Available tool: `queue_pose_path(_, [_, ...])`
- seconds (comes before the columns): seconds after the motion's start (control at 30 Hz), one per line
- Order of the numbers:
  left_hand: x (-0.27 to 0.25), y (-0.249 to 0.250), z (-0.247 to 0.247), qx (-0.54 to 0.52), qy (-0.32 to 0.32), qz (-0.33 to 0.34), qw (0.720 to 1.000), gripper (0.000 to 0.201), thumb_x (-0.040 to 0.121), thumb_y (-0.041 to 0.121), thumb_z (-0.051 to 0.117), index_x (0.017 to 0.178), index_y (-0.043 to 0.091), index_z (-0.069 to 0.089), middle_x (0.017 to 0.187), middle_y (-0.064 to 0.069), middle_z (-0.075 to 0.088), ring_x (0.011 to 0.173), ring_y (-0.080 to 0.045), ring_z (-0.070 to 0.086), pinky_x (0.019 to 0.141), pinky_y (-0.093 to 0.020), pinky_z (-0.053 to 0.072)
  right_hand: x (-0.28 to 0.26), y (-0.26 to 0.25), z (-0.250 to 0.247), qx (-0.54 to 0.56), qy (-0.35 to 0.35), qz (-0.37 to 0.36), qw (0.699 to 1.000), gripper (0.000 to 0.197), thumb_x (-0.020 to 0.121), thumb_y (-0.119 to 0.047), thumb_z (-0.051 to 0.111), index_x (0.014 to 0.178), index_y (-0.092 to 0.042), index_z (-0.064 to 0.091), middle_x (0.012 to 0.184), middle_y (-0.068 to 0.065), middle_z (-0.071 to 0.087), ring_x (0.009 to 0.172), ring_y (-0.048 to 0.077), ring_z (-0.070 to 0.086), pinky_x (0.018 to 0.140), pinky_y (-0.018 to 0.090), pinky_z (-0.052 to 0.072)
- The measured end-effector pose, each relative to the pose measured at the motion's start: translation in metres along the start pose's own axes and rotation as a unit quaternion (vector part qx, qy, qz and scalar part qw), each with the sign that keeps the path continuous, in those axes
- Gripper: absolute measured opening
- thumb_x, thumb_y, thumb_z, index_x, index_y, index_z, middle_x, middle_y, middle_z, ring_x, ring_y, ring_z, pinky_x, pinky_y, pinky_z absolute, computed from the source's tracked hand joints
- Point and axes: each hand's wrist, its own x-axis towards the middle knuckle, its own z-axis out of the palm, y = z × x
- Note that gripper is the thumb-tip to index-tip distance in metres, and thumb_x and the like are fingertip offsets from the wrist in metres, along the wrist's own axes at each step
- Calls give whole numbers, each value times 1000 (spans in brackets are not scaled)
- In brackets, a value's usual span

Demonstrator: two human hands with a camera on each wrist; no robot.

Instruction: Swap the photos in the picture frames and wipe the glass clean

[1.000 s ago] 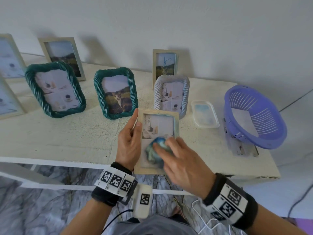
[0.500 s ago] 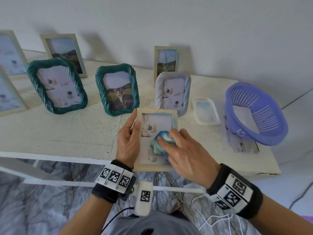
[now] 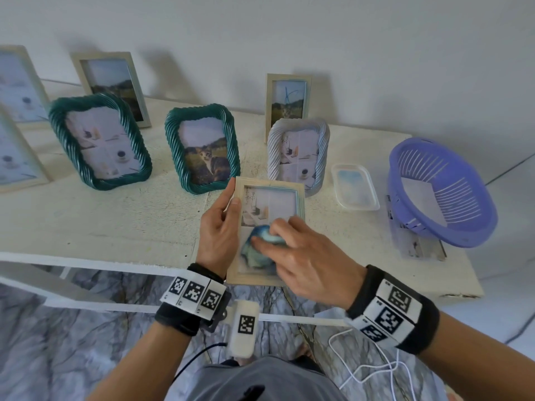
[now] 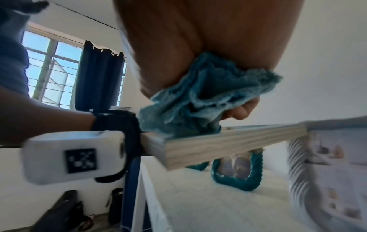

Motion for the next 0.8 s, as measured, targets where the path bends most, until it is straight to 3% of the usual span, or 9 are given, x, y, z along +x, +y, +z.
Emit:
queue_pose_path(0.1, [-1,-5,-1,-3,7,-15,1000,40,105,9,41,144,12,48,99,17,73,97,-10,66,86,-31,55,-1,0,1,4,-21,-43,999,40,90,-19,45,128,-16,60,108,5,48,90,19,44,73,29,45])
queue_pose_path(0.17, [-2,-6,0,-2,10,-11,1000,40,105,9,41,145,12,47,90,21,71,91,-7,63,82,-26,54,6,3,1,-22,-5,-40,999,39,88,-18,50,126,-17,62,107,5,50,87,20,45,70,31,46])
queue_pose_path(0.27, [-2,-1,5,-16,-6,2,1000,41,105,3,38,146,4,40,98,31,70,95,9,62,82,-12,49,22,9,-2,-40,32,3,999,41,86,-16,60,127,-16,61,105,7,51,85,22,46,66,33,47])
queue_pose_path(0.37, [-7,4,10,-33,-21,13,999,43,104,0,36,147,1,35,104,24,70,101,8,63,87,-12,48,36,20,-7,-59,52,64,995,46,86,-14,60,132,-14,58,106,9,50,87,25,46,70,37,50])
queue_pose_path(0.5, [-9,2,18,-9,-30,22,999,43,104,0,36,147,1,35,97,30,71,96,9,63,84,-11,48,36,24,-11,-53,59,123,989,47,86,-12,57,134,-11,55,113,12,49,92,29,47,73,44,51])
queue_pose_path(0.7, [-6,5,9,-23,-4,-4,1000,42,105,3,36,146,5,40,108,11,72,95,0,66,84,-21,55,6,-5,1,-3,-4,14,1000,44,88,-21,47,130,-12,57,113,5,46,90,19,44,70,31,51])
queue_pose_path(0.8, [-4,1,8,-8,12,-10,1000,41,106,8,38,146,10,44,99,18,74,96,-4,66,90,-33,56,-7,-4,3,2,-22,-22,1000,43,89,-22,43,129,-17,58,108,4,47,88,19,43,68,32,49])
